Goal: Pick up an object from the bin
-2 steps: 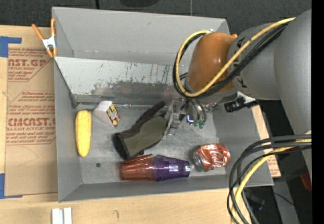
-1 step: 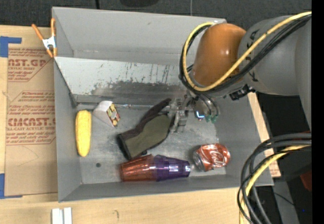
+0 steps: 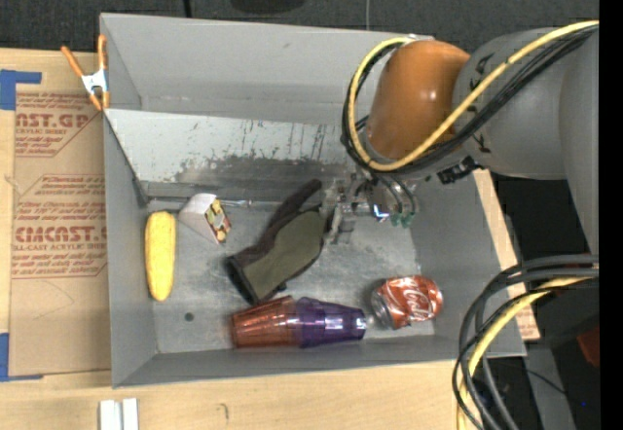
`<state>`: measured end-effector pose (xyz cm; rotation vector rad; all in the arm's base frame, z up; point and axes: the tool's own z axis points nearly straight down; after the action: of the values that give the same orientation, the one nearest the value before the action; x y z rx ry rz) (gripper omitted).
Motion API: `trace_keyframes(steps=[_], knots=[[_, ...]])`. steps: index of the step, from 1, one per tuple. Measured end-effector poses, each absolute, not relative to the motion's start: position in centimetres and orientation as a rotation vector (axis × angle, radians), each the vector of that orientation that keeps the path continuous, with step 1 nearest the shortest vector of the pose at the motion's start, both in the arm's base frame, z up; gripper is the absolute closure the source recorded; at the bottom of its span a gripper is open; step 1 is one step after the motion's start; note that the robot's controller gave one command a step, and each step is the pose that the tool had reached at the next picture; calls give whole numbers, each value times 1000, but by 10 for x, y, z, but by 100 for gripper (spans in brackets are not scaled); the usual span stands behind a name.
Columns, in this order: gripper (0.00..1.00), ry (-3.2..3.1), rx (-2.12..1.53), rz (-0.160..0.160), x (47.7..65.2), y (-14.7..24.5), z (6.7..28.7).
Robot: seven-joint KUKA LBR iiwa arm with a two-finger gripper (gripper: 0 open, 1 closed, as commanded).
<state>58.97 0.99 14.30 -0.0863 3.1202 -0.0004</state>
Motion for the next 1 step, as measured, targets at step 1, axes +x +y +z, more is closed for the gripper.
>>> trace_keyframes(steps=[1], knots=[[100,3136,-135,0,580,17,200]])
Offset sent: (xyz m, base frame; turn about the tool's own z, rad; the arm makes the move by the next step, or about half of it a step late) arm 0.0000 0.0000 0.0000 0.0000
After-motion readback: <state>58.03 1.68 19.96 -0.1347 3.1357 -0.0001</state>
